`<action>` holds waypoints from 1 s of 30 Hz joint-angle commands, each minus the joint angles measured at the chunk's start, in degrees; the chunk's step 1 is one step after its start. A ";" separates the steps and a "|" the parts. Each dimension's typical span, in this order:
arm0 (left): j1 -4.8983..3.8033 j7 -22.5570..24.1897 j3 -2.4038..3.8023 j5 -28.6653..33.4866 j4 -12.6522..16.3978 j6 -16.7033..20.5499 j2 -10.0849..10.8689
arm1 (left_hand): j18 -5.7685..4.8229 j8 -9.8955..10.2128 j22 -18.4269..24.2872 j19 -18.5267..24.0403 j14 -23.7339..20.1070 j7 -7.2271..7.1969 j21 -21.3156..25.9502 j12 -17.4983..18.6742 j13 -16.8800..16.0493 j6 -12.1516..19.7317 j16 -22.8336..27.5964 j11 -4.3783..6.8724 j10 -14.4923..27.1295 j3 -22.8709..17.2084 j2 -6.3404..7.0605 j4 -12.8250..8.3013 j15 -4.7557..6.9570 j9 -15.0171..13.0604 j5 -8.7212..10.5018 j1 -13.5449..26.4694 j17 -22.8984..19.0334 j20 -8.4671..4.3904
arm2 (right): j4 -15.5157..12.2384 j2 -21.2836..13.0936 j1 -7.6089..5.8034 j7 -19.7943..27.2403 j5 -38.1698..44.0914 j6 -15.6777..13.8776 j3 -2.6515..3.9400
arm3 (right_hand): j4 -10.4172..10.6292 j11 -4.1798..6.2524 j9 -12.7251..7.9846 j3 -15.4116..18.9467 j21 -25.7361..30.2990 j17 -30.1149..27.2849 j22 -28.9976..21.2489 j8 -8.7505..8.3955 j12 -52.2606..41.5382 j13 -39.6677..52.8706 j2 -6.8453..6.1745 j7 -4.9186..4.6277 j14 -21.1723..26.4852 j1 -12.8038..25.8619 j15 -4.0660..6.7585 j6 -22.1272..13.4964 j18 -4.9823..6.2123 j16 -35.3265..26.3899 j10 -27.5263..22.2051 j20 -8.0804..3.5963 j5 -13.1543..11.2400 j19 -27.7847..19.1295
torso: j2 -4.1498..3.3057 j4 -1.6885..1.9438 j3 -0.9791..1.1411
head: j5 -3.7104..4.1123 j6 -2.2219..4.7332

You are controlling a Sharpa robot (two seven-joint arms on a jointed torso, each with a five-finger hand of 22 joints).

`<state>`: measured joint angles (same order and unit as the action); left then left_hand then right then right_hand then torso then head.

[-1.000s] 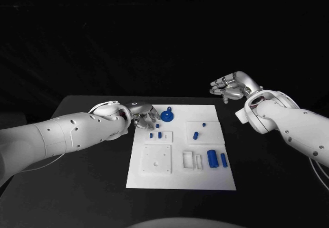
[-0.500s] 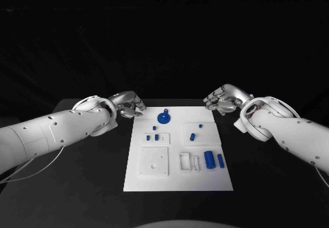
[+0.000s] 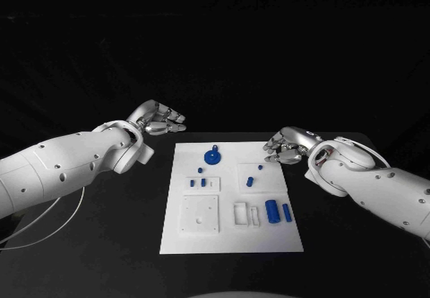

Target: Assemble the parts on the task board

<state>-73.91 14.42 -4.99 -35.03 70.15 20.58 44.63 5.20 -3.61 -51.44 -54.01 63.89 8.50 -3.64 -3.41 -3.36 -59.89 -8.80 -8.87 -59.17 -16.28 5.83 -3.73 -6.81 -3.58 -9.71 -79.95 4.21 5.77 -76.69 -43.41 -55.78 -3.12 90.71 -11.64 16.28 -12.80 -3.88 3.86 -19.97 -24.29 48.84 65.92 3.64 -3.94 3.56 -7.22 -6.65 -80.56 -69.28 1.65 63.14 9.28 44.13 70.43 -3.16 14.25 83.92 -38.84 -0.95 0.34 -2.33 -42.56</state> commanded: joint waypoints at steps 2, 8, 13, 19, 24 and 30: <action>-0.20 4.01 0.08 14.20 1.77 -0.52 0.10 | 0.87 -0.11 12.62 -0.59 -0.64 -0.11 0.08 -0.15 0.04 0.53 5.20 -0.04 0.79 3.75 -1.07 0.61 -1.08 -0.02 -0.09 -1.45 -0.34 1.42 | 0.02 0.52 0.77 -2.24 5.88 0.74 -0.41 | 0.38 0.03 -0.04 1.22 -0.36 -0.26 -0.65 -0.05 0.37 -0.06 0.11 0.02 -0.40 -0.77 0.02 -0.45 1.20 0.23 -0.62 0.32 -1.38 2.57 | -0.13 0.11 0.08 | 0.07 0.04; -0.24 4.34 0.08 16.11 3.22 -1.15 0.13 | 0.51 -0.07 38.05 -6.14 -0.81 0.05 -0.84 -0.16 0.03 0.54 5.23 -0.19 0.67 6.03 -1.86 0.49 -1.14 -0.01 -0.12 -2.21 -0.32 1.14 | -0.52 0.79 1.36 -2.75 7.29 0.11 -0.98 | 0.94 0.12 -0.05 2.02 -0.93 -0.62 -2.03 -0.05 0.36 -0.06 0.09 0.06 -0.53 -1.29 0.08 -0.33 1.15 0.39 -0.31 0.29 -2.07 2.52 | -0.12 0.00 0.03 | -0.48 -0.27; -0.24 4.57 0.08 16.48 3.64 -1.29 0.04 | 0.54 -0.05 38.05 -6.19 -0.93 0.15 -0.90 -0.14 0.03 0.73 5.27 -0.29 0.94 5.94 -1.64 0.34 -1.18 0.00 -0.23 -2.32 -0.35 1.12 | -0.50 1.15 1.57 -2.97 8.03 -0.02 -1.52 | 0.97 0.21 -0.05 1.56 -1.39 -0.74 -2.68 -0.06 0.36 -0.05 0.09 0.10 -0.55 -1.42 0.15 -0.23 1.06 0.49 -0.02 0.20 -1.86 2.53 | -0.13 0.11 0.05 | -0.59 -0.29; -0.24 4.65 0.08 16.58 3.91 -1.35 0.02 | 0.54 -0.05 38.05 -6.19 -0.93 0.15 -0.90 -0.14 0.03 0.73 5.27 -0.29 0.94 5.94 -1.64 0.34 -1.18 0.00 -0.23 -2.32 -0.35 1.12 | -0.18 1.76 1.69 -3.46 9.04 -1.33 -2.44 | 0.70 0.27 -0.05 -0.16 -1.99 -0.83 -3.32 -0.06 0.37 -0.06 0.03 0.12 -0.66 -1.61 0.22 -0.05 0.99 0.59 0.14 0.13 -2.72 2.53 | -0.12 0.07 0.04 | -0.64 -0.32; -0.24 4.56 0.08 16.63 4.07 -1.75 -0.04 | 0.62 -0.09 38.06 -6.18 -0.96 0.11 -1.00 -0.18 0.02 0.60 5.22 -0.27 0.93 5.69 -1.74 0.29 -1.18 -0.01 -0.25 -2.23 -0.32 1.15 | 0.28 2.19 1.73 -3.57 9.49 -1.93 -2.72 | 0.92 0.34 -0.04 -4.19 -2.72 -0.90 -4.19 -0.05 0.36 -0.06 -0.77 0.16 -0.74 -0.86 0.29 0.17 0.80 0.66 0.38 0.04 -3.43 2.48 | -0.17 0.20 -0.04 | -0.03 -0.52; -0.24 4.54 0.08 16.65 4.31 -2.33 -0.07 | 0.69 -0.07 37.87 -6.11 -1.03 0.18 -1.19 -0.16 0.03 0.65 5.24 -0.31 1.02 5.06 -2.08 -0.23 -1.16 -0.01 -1.85 -2.55 -0.36 1.02 | 0.96 2.83 1.74 -3.66 9.85 -2.52 -2.85 | 1.24 0.35 -0.04 -5.82 -3.09 -0.92 -4.55 -0.05 0.36 -0.06 -1.19 0.11 -0.73 -0.60 0.33 0.12 0.72 0.66 0.47 -0.02 -2.47 2.46 | -0.14 0.05 0.03 | -0.70 -0.80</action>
<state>-74.03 17.97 -4.98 -19.11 74.22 19.50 44.69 5.29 -3.61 -13.52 -59.91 63.15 8.59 -4.64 -3.41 -3.37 -59.45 -3.73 -9.09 -58.53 -10.99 3.61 -3.94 -8.09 -3.56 -11.36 -82.17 3.93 6.86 -75.82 -40.71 -54.08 -6.40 99.05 -13.19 13.46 -11.40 -3.46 3.86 -25.75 -27.05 47.97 61.33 3.64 -3.94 3.56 -7.91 -6.65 -80.94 -69.89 2.02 63.14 9.30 44.59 70.44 -3.14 11.54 83.91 -39.00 -0.83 0.34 -2.93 -43.17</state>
